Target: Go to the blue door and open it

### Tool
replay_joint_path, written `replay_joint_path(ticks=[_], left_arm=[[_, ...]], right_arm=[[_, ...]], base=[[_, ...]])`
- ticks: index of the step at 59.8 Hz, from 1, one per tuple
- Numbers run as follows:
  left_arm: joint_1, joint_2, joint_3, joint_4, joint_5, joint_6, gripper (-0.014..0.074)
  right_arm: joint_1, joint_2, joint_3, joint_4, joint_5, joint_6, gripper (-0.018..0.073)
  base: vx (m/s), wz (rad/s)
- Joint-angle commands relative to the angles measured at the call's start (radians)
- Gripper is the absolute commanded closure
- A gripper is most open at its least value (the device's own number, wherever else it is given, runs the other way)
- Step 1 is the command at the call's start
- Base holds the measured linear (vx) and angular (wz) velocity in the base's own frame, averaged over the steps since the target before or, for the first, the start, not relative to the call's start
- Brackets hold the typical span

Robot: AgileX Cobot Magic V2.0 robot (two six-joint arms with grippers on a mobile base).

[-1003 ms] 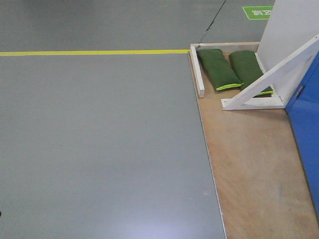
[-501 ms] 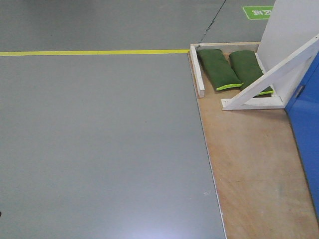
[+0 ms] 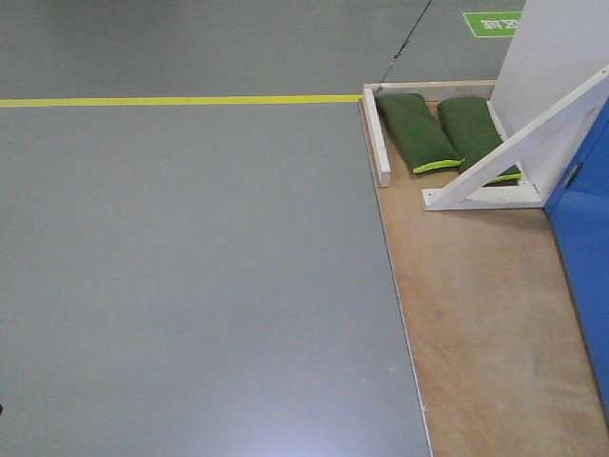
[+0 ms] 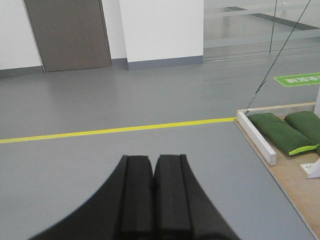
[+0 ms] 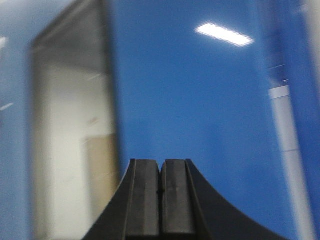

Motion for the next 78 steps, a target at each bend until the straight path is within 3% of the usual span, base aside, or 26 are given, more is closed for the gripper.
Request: replay_joint_path(ticks=[1, 12, 22, 41, 62, 78], left_arm=[[-0.008, -0.014, 0.006, 0.0, -0.084, -0.003, 0.0526], [-0.008, -0.014, 0.006, 0.0, -0.084, -0.003, 0.0526], [-0.008, -0.014, 0.006, 0.0, -0.084, -0.003, 0.0526], [-0.008, -0.014, 0.006, 0.0, -0.084, -0.003, 0.0526], [-0.008, -0.014, 0.006, 0.0, -0.084, -0.003, 0.0526], [-0.008, -0.014, 0.006, 0.0, -0.084, -0.003, 0.0526]], right_arm=[[-0.142, 0.001, -0.033, 0.103, -0.114, -0.005, 0.0567], [-0.378, 0.058, -0.033, 0.221, -0.21, -0.005, 0.0567], [-0.487, 0.16, -0.033, 0.216, -0.258, -0.009, 0.0567], [-0.501, 0.394, -0.033, 0.082, -0.325, -0.044, 0.0567], [-0.497, 0.56, -0.043, 0.086, -0.459, -0.109, 0.0567], [-0.486, 0.679, -0.193, 0.156, -0.457, -0.11, 0.0567]], base=[[0.0, 0.0], [0.0, 0.0], [0.0, 0.0], [0.0, 0.0], [0.0, 0.0], [0.0, 0.0]])
